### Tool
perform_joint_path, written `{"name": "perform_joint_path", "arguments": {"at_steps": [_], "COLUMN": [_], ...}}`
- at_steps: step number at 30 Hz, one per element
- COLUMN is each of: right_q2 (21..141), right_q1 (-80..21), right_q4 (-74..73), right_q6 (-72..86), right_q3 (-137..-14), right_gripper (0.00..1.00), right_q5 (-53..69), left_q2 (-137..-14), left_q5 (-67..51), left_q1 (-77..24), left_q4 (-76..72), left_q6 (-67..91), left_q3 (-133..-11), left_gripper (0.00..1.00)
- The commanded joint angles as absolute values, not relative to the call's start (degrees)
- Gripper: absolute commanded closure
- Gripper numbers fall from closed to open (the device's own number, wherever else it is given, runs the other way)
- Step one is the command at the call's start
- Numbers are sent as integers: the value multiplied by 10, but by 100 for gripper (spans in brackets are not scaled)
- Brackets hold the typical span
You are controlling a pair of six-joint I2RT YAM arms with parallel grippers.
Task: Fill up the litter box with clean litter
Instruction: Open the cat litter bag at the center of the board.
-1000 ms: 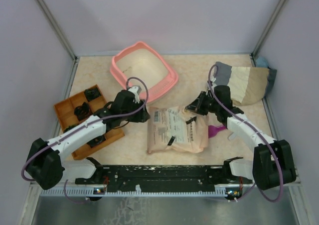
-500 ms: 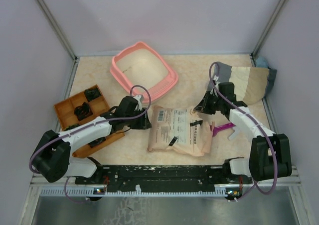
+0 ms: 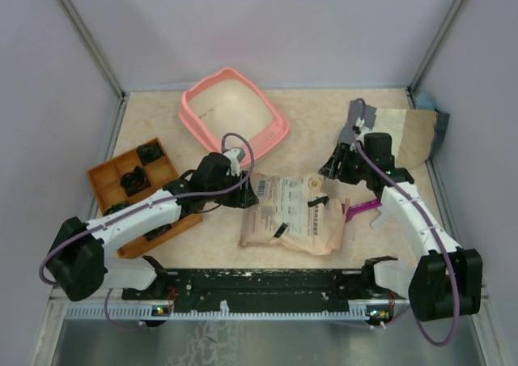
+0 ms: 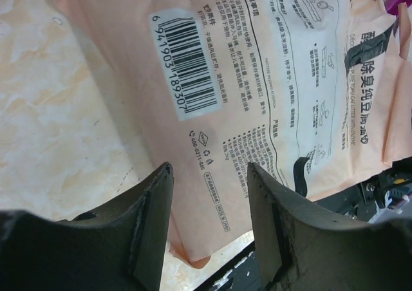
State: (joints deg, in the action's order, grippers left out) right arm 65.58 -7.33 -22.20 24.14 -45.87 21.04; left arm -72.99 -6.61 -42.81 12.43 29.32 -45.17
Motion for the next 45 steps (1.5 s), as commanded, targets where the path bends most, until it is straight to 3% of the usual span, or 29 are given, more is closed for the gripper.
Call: {"name": "perform_joint_path", "arguments": {"at_steps": [1, 7, 15, 18, 22, 24, 30, 45], "right_q2": [659, 707, 748, 746, 741, 740, 725, 751], "right_q1": [-70, -70, -100, -107, -110, -116, -156, -191], "right_q4": [-218, -184, -113, -98, -80, -67, 0, 123], "right_q6": [205, 203, 220, 223, 236, 249, 305, 390], "right_q3": [-457, -439, -408, -404, -397, -391, -378, -374], "right_gripper": [48, 49, 54, 63, 76, 82, 100, 100], "right_q5": [230, 265, 322, 331, 352, 362, 396, 385], "left_q2": [-759, -767, -834, -848, -839, -833, -790, -728], "left_q5": [-54, -40, -115, -93, -49, -37, -1, 47], "left_q1": [-432, -428, -429, -428, -426, -422, -388, -340], "left_q4": [133, 100, 60, 65, 87, 103, 140, 183], "left_q6": [286, 303, 326, 335, 326, 318, 299, 280], "left_q3": [-473, -448, -429, -425, -428, -431, -420, -420], "left_gripper": [44, 40, 33, 45, 86, 100, 100, 100]}}
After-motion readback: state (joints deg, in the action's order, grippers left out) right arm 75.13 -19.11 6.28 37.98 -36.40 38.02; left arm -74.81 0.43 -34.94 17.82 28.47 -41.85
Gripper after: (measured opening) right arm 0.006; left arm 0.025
